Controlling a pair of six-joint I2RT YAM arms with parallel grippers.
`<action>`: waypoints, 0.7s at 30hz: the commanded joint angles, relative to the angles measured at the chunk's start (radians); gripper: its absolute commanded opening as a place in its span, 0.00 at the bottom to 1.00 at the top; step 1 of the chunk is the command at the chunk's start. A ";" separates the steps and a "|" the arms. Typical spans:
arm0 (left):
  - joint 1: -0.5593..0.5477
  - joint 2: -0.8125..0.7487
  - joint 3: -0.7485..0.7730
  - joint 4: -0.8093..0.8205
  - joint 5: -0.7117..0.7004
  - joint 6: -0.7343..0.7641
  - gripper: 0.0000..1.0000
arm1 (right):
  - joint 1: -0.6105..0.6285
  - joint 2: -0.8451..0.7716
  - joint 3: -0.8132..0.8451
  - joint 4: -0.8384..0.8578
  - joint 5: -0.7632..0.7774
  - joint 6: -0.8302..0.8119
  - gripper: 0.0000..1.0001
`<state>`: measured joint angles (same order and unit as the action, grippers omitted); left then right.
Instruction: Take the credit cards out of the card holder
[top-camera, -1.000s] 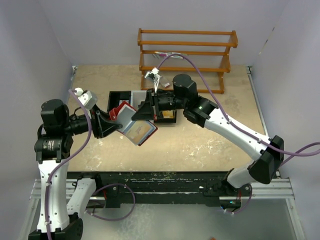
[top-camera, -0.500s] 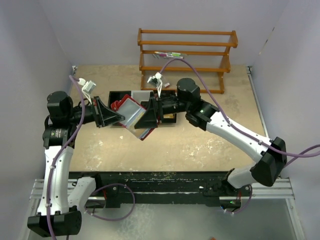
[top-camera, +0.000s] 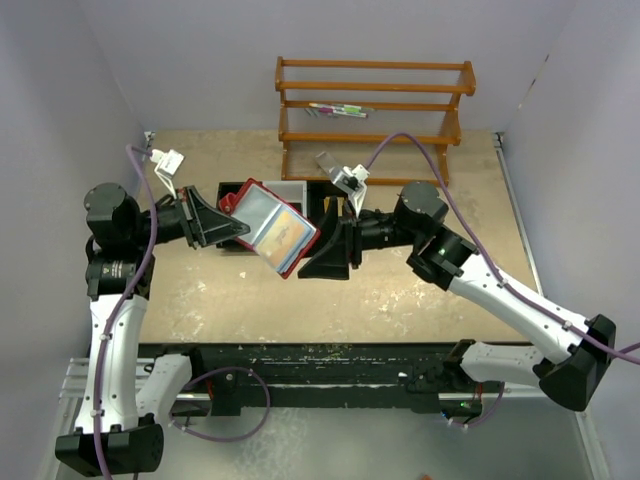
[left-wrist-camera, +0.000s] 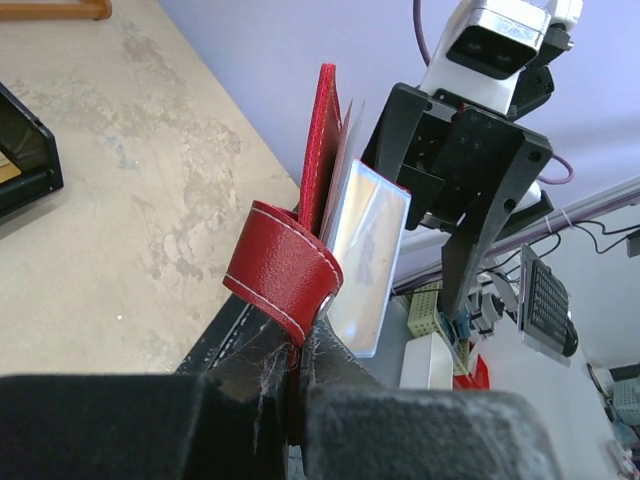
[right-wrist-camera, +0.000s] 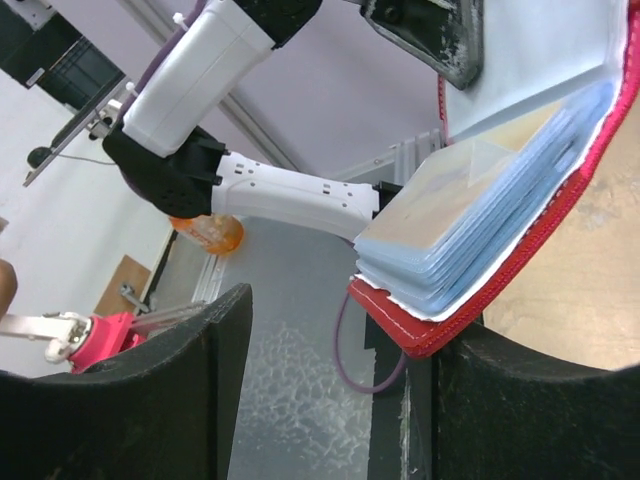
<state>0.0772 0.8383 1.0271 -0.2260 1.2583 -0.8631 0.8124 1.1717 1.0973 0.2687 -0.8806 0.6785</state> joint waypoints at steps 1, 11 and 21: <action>0.003 -0.014 0.032 0.075 0.016 -0.072 0.00 | 0.001 -0.003 0.040 -0.080 0.080 -0.079 0.60; 0.002 -0.032 0.046 0.145 0.026 -0.168 0.00 | 0.001 -0.028 0.050 -0.117 0.282 -0.104 0.51; 0.002 -0.022 0.044 0.169 0.030 -0.199 0.00 | 0.001 -0.073 0.003 -0.063 0.279 -0.158 0.49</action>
<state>0.0772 0.8196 1.0283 -0.1196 1.2797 -1.0229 0.8124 1.1679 1.1015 0.1261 -0.6086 0.5770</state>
